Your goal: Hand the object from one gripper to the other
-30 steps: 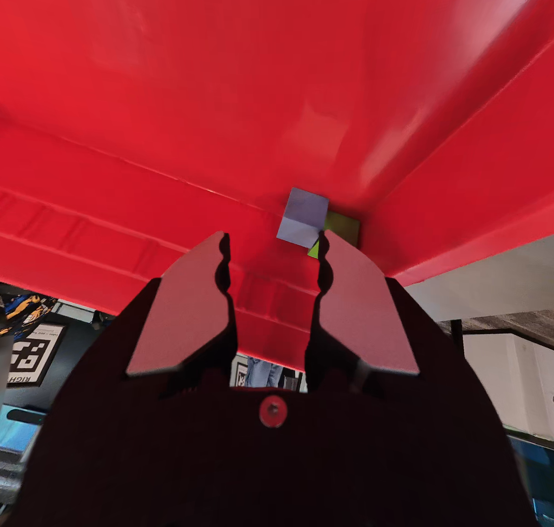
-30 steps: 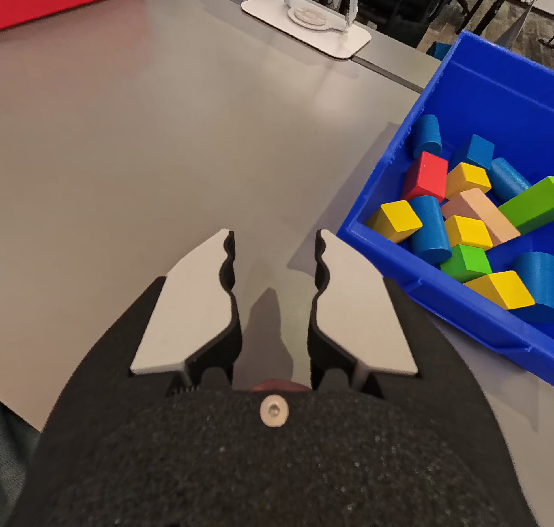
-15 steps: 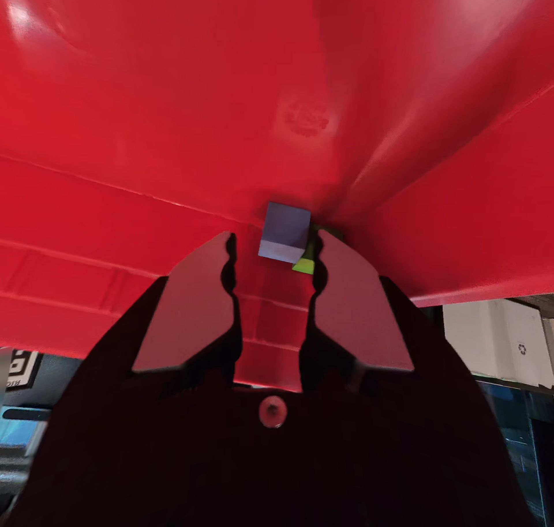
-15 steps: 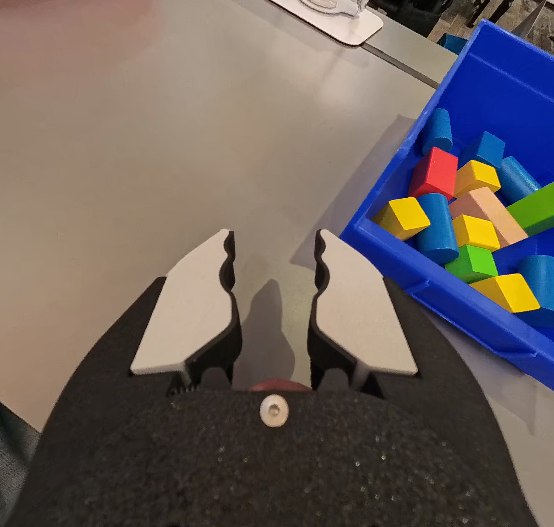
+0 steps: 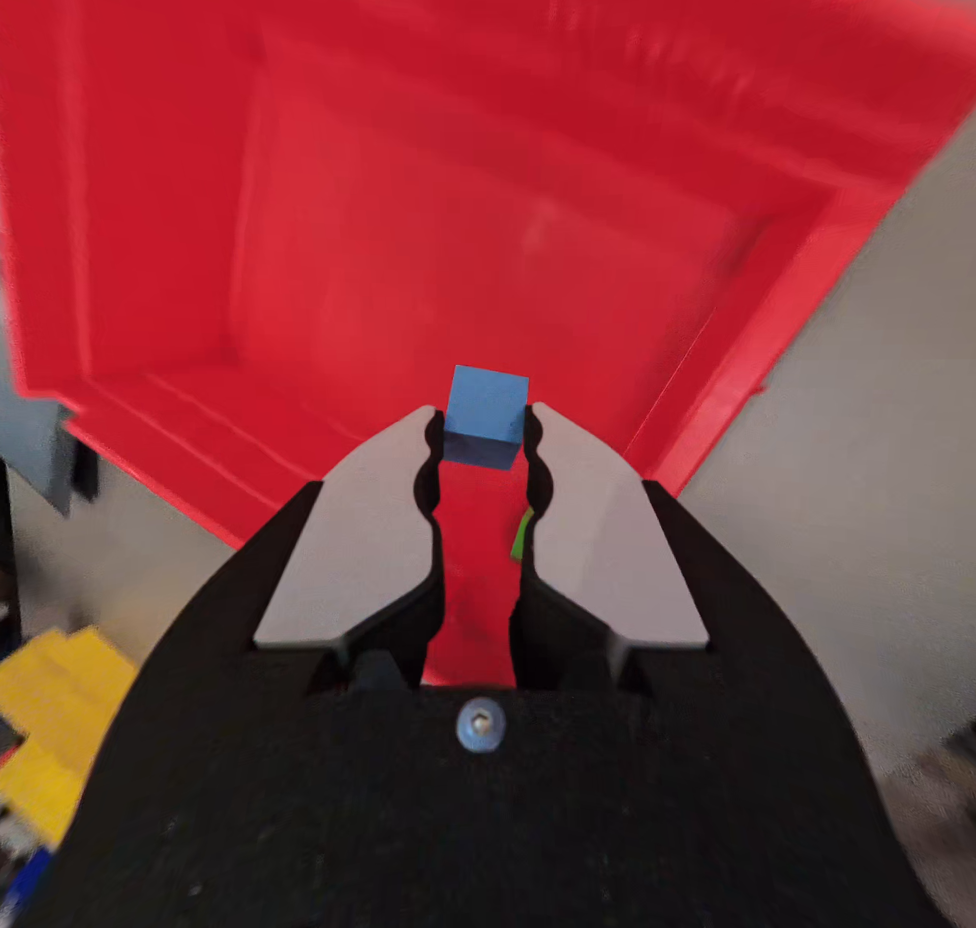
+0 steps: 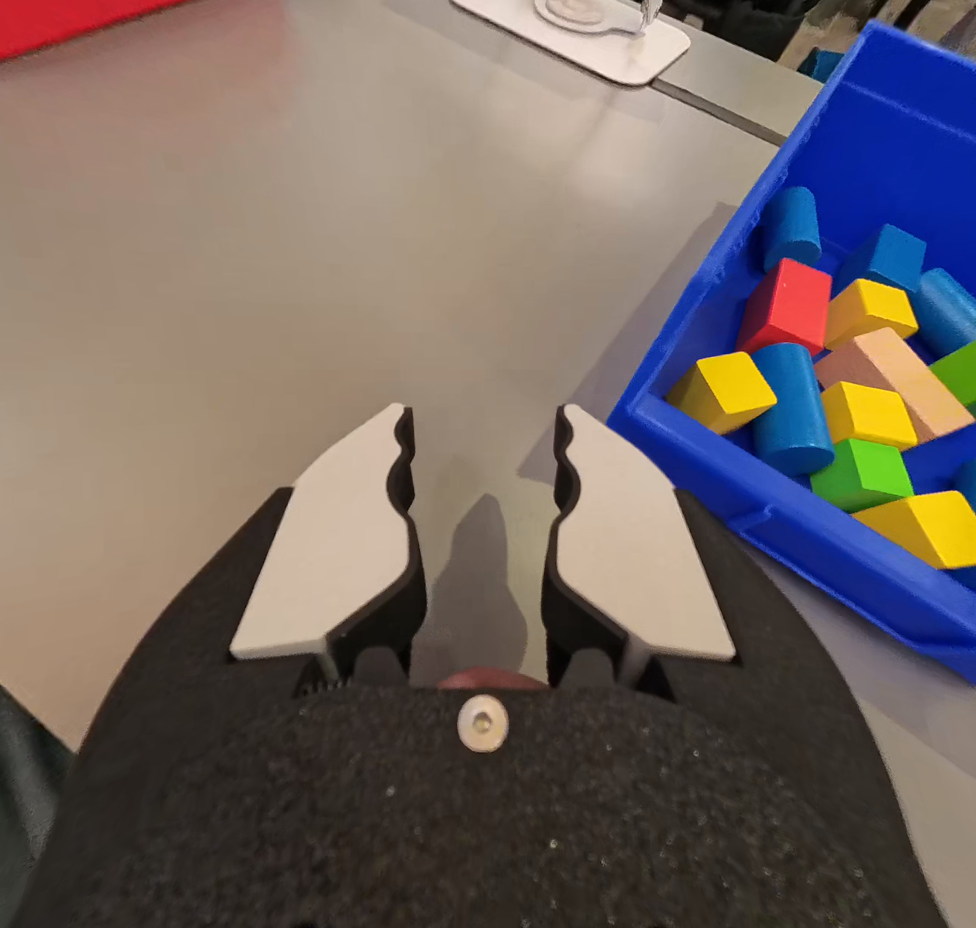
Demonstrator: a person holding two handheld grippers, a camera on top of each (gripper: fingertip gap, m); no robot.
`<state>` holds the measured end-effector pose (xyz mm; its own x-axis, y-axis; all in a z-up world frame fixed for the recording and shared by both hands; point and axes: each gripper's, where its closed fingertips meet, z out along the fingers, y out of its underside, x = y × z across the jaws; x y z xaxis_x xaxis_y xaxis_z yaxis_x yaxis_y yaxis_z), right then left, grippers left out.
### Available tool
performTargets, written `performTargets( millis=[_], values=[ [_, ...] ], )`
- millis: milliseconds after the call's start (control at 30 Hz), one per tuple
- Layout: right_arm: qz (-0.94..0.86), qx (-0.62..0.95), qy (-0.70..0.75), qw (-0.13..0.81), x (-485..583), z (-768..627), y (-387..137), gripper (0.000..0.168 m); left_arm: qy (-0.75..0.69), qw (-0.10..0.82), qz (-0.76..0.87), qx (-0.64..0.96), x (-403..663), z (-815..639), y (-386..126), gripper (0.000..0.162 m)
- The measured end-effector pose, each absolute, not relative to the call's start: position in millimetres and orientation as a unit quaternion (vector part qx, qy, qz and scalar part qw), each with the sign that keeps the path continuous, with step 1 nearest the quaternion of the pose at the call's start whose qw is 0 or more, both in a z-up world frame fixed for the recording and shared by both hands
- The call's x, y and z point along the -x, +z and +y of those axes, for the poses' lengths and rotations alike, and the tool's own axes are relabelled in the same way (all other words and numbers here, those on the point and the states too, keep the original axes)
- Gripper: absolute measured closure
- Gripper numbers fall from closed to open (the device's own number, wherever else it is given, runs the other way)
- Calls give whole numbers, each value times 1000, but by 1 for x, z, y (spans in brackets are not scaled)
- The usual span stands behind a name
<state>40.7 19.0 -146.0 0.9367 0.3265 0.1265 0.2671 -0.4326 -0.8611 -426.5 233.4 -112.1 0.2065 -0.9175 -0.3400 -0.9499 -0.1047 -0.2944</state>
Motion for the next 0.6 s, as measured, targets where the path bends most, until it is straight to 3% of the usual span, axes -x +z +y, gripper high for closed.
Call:
performTargets(
  millis=[267,600],
  values=[
    [-293,784,128,532,30,77,-79,118,-129,462,637,604,283,182,-19,134],
    [-299,695,392,523,127,124,26,118,-151,617,649,419,140,129,42,134]
  ],
)
